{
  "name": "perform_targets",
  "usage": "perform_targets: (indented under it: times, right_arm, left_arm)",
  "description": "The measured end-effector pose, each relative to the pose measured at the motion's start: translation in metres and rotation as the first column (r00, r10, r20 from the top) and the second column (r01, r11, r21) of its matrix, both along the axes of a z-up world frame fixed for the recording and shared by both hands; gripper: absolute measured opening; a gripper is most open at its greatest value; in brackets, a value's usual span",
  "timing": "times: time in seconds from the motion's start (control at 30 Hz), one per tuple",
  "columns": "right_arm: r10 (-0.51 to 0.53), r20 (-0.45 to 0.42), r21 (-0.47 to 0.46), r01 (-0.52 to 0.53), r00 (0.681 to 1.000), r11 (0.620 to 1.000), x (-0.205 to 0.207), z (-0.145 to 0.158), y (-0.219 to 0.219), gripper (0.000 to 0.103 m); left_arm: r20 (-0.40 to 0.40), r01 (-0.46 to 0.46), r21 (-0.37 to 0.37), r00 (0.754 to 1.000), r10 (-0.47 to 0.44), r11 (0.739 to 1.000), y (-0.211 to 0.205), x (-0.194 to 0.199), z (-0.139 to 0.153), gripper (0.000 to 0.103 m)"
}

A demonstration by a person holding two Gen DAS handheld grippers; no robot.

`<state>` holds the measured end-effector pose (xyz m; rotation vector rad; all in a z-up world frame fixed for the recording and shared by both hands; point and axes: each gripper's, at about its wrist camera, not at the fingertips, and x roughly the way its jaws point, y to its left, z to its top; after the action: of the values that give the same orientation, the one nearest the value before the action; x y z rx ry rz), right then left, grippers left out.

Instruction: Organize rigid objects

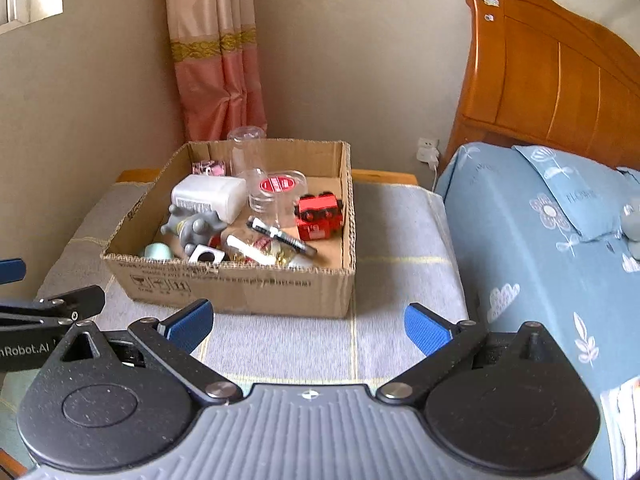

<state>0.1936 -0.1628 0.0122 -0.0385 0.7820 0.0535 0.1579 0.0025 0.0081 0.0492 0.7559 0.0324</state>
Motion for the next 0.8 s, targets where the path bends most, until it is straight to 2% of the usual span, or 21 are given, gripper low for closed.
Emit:
perform_targets:
  times: [0.27, 0.8]
  right_arm:
    - [-0.014, 0.002, -0.01, 0.014, 1.0, 1.0, -0.009, 0.001, 0.003, 0.103]
    - [-0.025, 0.027, -0.001, 0.025, 0.999, 1.0, -0.013, 0.005, 0.002, 0.103]
  left_arm:
    - [0.01, -0.004, 0.015, 1.0, 0.003, 1.0, -0.008, -0.008, 0.003, 0.097]
    - [0.019, -0.029, -0.006, 0.999, 0.029, 1.0, -0.004, -0.012, 0.009, 0.097]
